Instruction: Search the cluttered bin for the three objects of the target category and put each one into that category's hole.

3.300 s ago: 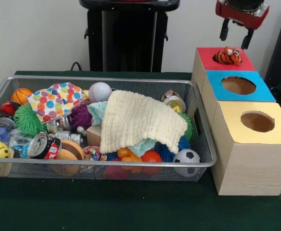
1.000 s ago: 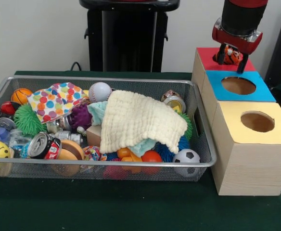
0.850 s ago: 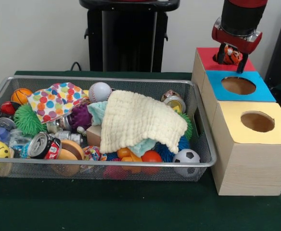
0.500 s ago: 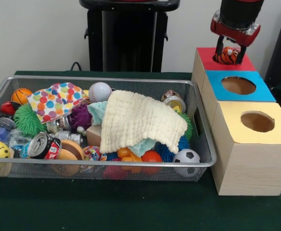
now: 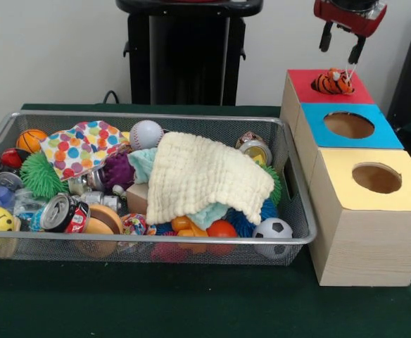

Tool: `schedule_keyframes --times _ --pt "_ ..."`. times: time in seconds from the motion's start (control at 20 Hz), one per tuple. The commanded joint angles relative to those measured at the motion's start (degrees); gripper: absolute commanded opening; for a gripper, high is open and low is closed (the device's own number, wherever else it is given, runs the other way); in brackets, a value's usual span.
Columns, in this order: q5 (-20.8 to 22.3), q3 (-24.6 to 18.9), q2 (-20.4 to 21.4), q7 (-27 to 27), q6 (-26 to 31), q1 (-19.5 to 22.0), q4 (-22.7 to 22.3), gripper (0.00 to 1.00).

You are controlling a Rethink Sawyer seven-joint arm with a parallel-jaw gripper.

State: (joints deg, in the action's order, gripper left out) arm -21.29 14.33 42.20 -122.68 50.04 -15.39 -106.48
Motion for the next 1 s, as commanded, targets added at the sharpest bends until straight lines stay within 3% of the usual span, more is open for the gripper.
schedule_keyframes --times 0.05,0.5,0.75,1.0 --pt "1.4 -2.31 0.62 -7.75 -2.06 -0.72 -8.2 1.0" --pt "1.13 -3.62 -2.99 -6.81 -9.5 -0.36 -10.78 1.0" --pt "0.13 -5.29 -4.3 -6.05 -16.85 0.29 -14.68 1.0" --pt "0.4 -5.47 -5.18 -5.94 -17.97 1.2 -14.19 1.0"
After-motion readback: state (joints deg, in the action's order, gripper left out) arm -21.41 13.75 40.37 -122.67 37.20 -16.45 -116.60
